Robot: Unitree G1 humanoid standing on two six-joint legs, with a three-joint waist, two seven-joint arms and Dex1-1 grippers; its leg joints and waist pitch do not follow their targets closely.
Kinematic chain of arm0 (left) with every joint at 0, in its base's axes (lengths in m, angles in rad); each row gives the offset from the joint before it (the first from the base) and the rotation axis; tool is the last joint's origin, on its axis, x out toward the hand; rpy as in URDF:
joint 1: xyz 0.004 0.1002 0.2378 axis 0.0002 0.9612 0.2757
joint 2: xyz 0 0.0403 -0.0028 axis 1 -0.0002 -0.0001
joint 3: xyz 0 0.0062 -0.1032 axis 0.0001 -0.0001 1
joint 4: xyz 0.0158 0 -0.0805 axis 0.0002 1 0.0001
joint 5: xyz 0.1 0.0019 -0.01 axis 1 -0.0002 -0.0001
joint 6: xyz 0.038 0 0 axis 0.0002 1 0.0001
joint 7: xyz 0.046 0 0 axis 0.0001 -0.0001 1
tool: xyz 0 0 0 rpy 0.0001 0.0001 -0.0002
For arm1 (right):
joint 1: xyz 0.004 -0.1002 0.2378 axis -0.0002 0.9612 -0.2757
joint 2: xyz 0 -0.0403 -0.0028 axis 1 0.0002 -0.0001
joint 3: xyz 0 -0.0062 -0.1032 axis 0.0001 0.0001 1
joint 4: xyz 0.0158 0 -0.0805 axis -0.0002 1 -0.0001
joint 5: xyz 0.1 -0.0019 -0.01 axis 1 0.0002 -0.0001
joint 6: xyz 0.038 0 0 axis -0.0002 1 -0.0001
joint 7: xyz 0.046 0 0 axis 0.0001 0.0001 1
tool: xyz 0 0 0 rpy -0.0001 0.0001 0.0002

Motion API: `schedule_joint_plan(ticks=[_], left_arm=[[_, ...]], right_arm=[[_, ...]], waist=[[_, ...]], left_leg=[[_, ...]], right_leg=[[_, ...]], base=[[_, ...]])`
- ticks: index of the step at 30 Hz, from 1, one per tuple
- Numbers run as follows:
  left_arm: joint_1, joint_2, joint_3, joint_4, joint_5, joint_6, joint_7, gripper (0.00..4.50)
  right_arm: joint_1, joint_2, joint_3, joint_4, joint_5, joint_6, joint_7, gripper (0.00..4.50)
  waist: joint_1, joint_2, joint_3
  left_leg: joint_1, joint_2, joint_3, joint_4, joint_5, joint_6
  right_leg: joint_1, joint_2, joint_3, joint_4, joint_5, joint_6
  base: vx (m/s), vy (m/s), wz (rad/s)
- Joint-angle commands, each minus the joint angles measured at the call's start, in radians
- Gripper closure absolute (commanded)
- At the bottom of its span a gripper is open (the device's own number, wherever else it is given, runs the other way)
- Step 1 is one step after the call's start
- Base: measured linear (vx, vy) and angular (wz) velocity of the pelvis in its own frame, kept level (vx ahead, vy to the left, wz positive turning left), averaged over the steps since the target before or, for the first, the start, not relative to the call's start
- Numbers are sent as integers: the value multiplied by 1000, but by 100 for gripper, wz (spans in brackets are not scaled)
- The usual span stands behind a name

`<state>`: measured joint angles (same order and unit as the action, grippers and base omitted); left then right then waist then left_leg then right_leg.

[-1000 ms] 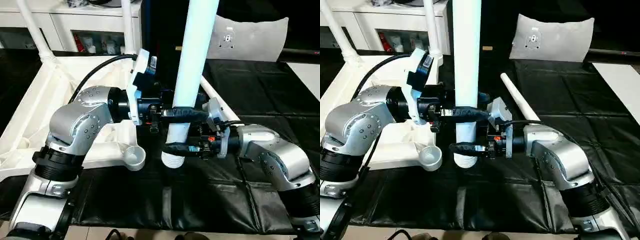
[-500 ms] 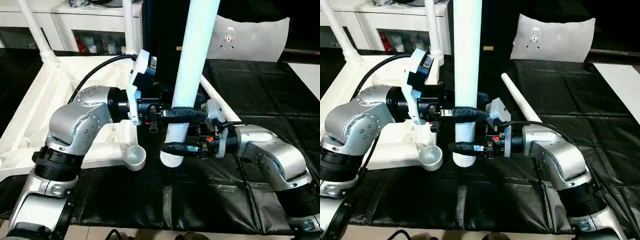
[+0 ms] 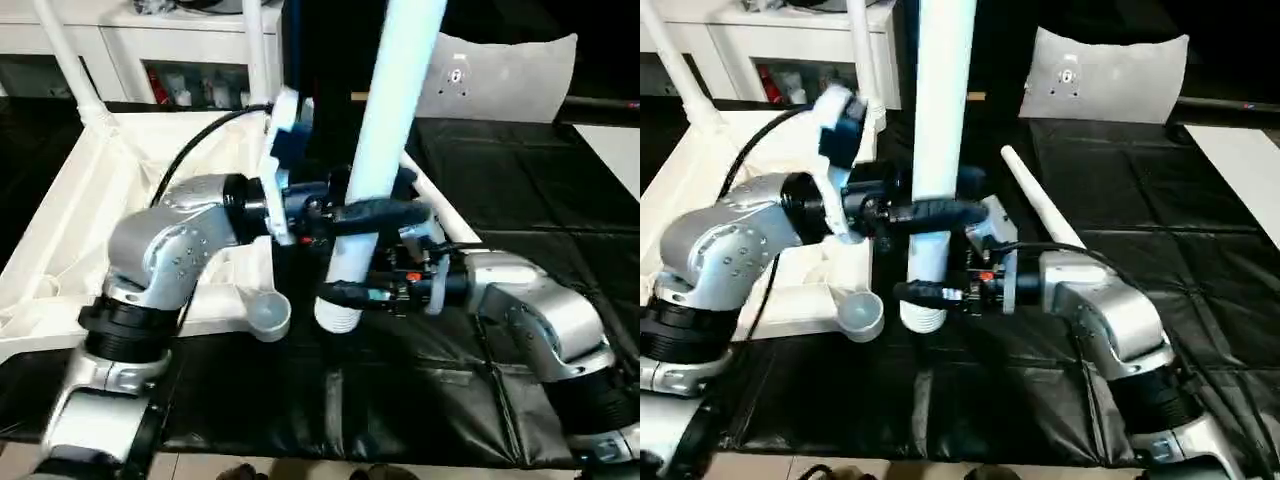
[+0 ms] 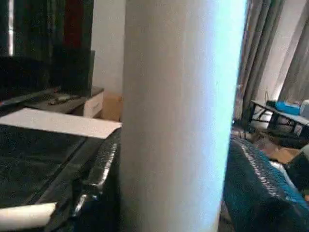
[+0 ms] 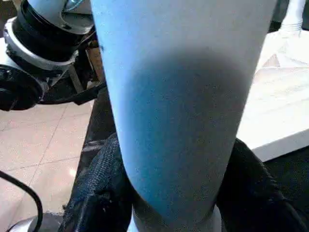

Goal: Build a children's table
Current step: Pick table leg

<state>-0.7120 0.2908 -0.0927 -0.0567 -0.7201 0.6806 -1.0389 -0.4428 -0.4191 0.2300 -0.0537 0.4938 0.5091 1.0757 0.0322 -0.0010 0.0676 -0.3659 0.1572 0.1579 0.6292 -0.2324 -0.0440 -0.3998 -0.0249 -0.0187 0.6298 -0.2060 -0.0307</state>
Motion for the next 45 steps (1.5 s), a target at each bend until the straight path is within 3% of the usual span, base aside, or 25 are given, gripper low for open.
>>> schedule_joint_plan(ticks=[1, 4, 7, 11, 14, 15, 20, 25, 29, 32, 33, 39, 41, 43, 45], left_arm=[[-5, -20, 2, -29, -20, 2, 12, 135], [5, -70, 38, -26, -61, 5, 54, 133], [12, -153, 128, -44, -202, 28, 134, 133], [15, -250, 195, -58, -316, 29, 256, 119], [20, -310, 214, -64, -327, 6, 327, 89], [24, -355, 224, -61, -324, -12, 378, 89], [27, -405, 226, -48, -326, -30, 455, 89], [39, -407, 152, -35, -225, -22, 484, 89], [47, -382, 132, -41, -204, -18, 469, 89], [48, -371, 157, -50, -228, -21, 474, 89], [45, -365, 189, -53, -255, -21, 483, 89], [60, -305, 283, -86, -311, -14, 497, 89], [105, -266, 287, -106, -286, -10, 499, 89], [151, -231, 283, -129, -252, -6, 511, 89], [206, -193, 292, -161, -211, -8, 547, 89]], right_arm=[[-11, 3, -3, 17, -17, -1, -17, 259], [-11, 14, -8, 24, -17, -3, -27, 259], [-4, 42, -23, 29, -6, -5, -54, 259], [7, 89, -42, 35, 13, 10, -101, 259], [11, 117, -48, 35, 20, 18, -124, 259], [11, 139, -50, 36, 27, 23, -141, 259], [17, 176, -55, 40, 34, 13, -167, 259], [17, 188, -45, 60, -2, -7, -190, 260], [12, 187, -44, 76, -26, -32, -202, 260], [16, 194, -58, 77, -28, -52, -213, 260], [24, 214, -86, 73, -17, -68, -245, 260], [39, 221, -128, 58, -32, -44, -337, 260], [66, 226, -144, 40, -34, -33, -373, 260], [89, 232, -155, 19, -50, -28, -417, 260], [109, 227, -157, -14, -73, -12, -463, 260]], waist=[[0, 5, -65], [-1, 4, -67], [1, 4, -71], [2, 1, -72], [4, 1, -72], [2, -1, -71], [3, 1, -71], [3, 1, -72], [3, 3, -73], [2, 5, -73], [2, 2, -74], [0, 6, -72], [1, 7, -72], [-1, 18, -73], [-3, 15, -73]], left_leg=[[2, 60, -16, -68, -7, 42], [0, 60, -16, -67, -10, 37], [-1, 59, -16, -63, 1, 36], [-1, 60, -15, -63, 6, 54], [0, 61, -16, -63, 10, 59], [-1, 61, -15, -63, 11, 60], [0, 60, -16, -63, 0, 56], [0, 61, -18, -62, 12, 57], [0, 59, -19, -62, 14, 49], [0, 59, -18, -62, 10, 48], [0, 59, -17, -62, 14, 50], [2, 57, -17, -64, -2, 31], [1, 58, -17, -65, 0, 30], [2, 58, -18, -66, -5, 24], [2, 60, -19, -68, -5, 15]], right_leg=[[71, -98, 50, -68, -17, -264], [73, -98, 50, -69, -28, -268], [76, -99, 49, -66, 2, -280], [76, -97, 48, -65, 5, -282], [75, -98, 46, -69, -22, -267], [75, -98, 47, -69, -26, -266], [73, -97, 48, -75, -72, -236], [71, -97, 48, -74, -62, -225], [72, -97, 47, -72, -53, -222], [72, -97, 48, -72, -40, -230], [71, -98, 48, -69, -33, -236], [71, -94, 48, -69, -32, -234], [72, -94, 48, -69, -29, -231], [68, -92, 47, -68, -33, -221], [68, -90, 47, -68, -23, -216]], base=[[0, 0, 0], [0, 0, 0], [0, 0, 0], [0, 0, 0], [0, 0, 0], [0, 0, 0], [0, 0, 0], [0, 0, 0], [0, 0, 0], [0, 0, 0], [0, 0, 0], [0, 0, 0], [0, 0, 0], [0, 0, 0], [0, 0, 0]])
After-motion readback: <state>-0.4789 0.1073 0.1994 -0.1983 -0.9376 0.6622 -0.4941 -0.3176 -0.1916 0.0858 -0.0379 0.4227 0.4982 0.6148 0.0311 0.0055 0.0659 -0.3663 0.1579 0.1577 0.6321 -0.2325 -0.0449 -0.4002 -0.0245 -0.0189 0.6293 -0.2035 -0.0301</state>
